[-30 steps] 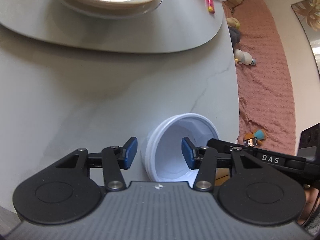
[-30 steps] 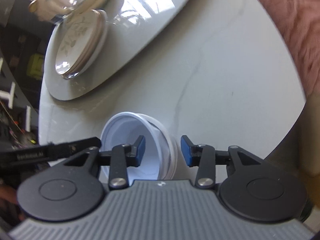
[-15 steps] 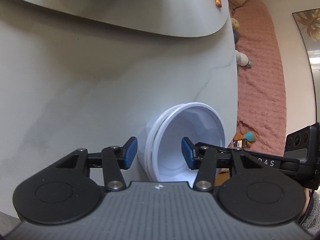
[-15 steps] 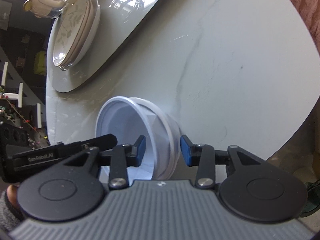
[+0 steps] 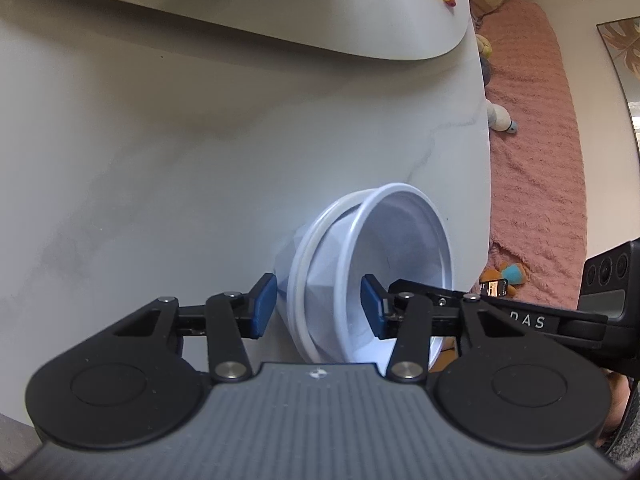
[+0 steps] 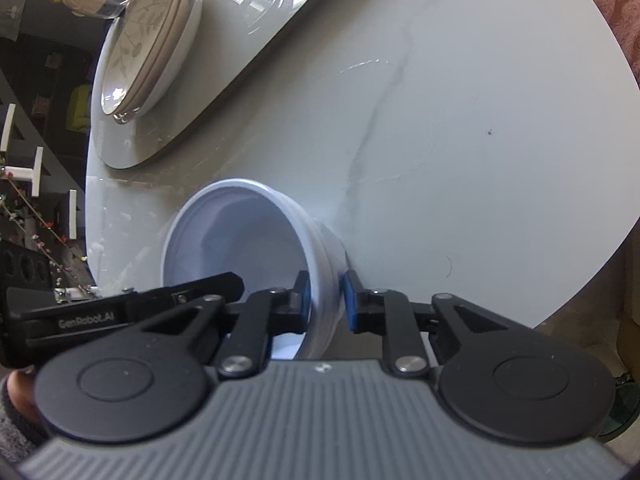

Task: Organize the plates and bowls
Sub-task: 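Close both tools on the rim of the nested bowls and lift them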

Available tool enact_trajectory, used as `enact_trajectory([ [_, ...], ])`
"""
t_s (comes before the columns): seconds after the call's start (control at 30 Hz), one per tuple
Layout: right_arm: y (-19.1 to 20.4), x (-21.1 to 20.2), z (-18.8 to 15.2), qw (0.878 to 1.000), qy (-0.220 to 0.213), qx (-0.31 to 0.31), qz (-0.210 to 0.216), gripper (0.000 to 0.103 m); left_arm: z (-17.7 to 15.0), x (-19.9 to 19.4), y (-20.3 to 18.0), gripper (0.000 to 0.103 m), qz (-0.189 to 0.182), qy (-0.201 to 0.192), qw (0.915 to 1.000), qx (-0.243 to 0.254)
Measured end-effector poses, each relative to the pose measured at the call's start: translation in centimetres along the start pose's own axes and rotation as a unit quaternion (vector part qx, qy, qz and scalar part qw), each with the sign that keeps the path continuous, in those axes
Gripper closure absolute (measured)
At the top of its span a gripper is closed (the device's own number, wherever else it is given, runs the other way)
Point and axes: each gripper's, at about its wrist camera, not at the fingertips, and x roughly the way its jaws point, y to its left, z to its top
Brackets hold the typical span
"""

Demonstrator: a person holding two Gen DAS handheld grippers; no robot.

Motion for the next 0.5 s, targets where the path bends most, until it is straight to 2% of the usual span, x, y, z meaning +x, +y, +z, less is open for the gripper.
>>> enact_trajectory([
  [0.3,0.2,-0.9,-0.2,1.000,-0.005,-0.003,0.013,0.084,-0.1,-1.7,-1.1,0.051,0.006,-0.016,0.9997,0.016],
  [0.5,0.9,-3.2,-0.4,1.000,-0.021,-0.006,0.016,0.084,-0.3,-4.1,-3.6,0.051,0.023,-0.034,0.9980,0.048],
])
